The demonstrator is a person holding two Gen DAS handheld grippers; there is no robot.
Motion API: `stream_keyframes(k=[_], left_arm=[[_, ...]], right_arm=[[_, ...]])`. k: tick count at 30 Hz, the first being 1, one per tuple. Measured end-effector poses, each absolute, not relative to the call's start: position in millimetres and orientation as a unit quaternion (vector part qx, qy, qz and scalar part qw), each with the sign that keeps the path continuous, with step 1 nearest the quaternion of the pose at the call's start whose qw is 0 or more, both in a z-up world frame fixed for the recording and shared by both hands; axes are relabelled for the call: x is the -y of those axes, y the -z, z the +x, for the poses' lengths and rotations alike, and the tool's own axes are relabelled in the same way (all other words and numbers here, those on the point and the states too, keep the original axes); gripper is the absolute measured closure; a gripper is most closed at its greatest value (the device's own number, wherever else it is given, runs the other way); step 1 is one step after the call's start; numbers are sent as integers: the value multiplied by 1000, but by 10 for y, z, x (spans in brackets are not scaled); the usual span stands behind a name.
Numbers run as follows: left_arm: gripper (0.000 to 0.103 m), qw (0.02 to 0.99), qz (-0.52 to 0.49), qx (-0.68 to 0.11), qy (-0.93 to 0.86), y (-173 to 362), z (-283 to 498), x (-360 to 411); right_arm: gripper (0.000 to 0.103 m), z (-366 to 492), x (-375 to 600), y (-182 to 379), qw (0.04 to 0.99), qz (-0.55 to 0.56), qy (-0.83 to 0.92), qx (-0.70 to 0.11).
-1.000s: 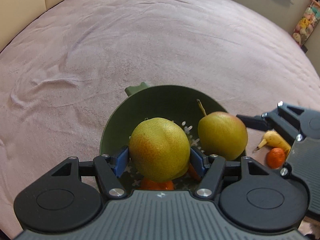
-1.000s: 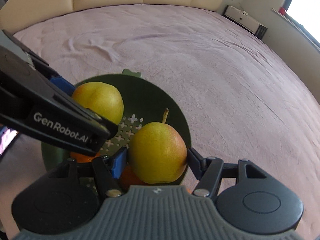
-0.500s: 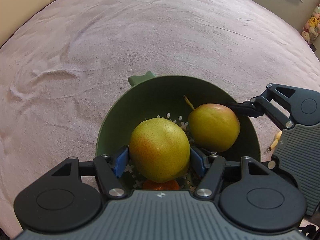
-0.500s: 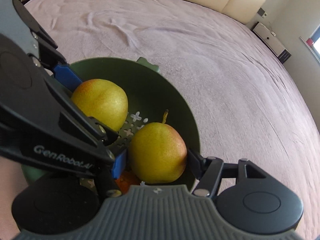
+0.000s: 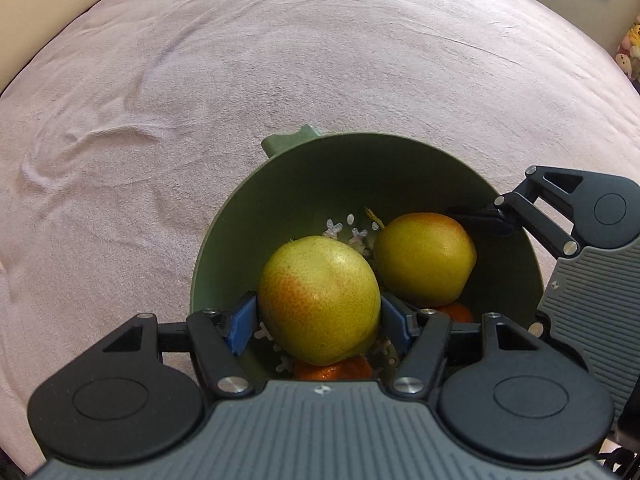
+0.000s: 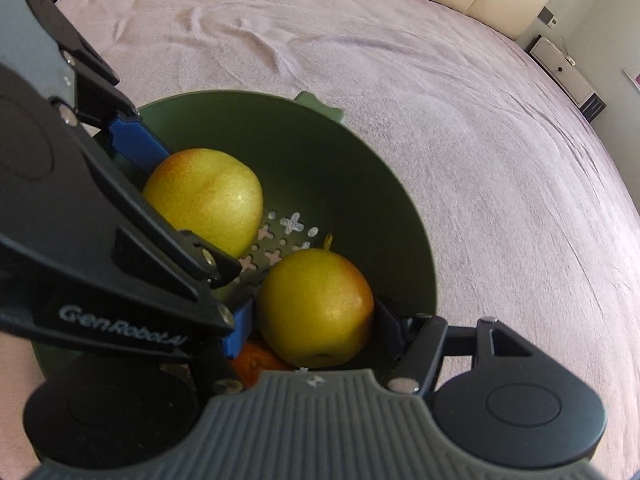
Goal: Organize fruits
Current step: 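Lower both held pears into the colander, then open both tools to release the pears inside the colander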
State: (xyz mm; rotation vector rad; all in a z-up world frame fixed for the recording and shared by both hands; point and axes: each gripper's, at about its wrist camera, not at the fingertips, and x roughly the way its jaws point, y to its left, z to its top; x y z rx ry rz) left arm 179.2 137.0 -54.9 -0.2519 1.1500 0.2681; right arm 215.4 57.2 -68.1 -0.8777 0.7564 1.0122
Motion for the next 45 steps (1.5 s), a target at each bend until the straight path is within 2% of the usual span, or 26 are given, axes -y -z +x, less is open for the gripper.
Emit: stream_keyframes(k=[17,20,32,39,45], left_arm=[[26,817,-107,-549,-139,586,1820,-1379],[21,817,-128,-544,-144,559,1804,-1443],[21,816,-230,-513,-134,411,1738,-1668],[21,817,-227,-513,-135,390,1733,-1650],[21,819,-221,-513,-128,363,1718,-1614]], right_arm=[[41,2087,-635,712,692,-444,-477,-311],[41,2120,-630,693,690,-438,-482,-316],[40,2348,-602,635,689,-396,-479,-373],[37,2374,-705,574,689,-395,-470,-384],[26,2331,-728,530,690,-391,-467,-391]])
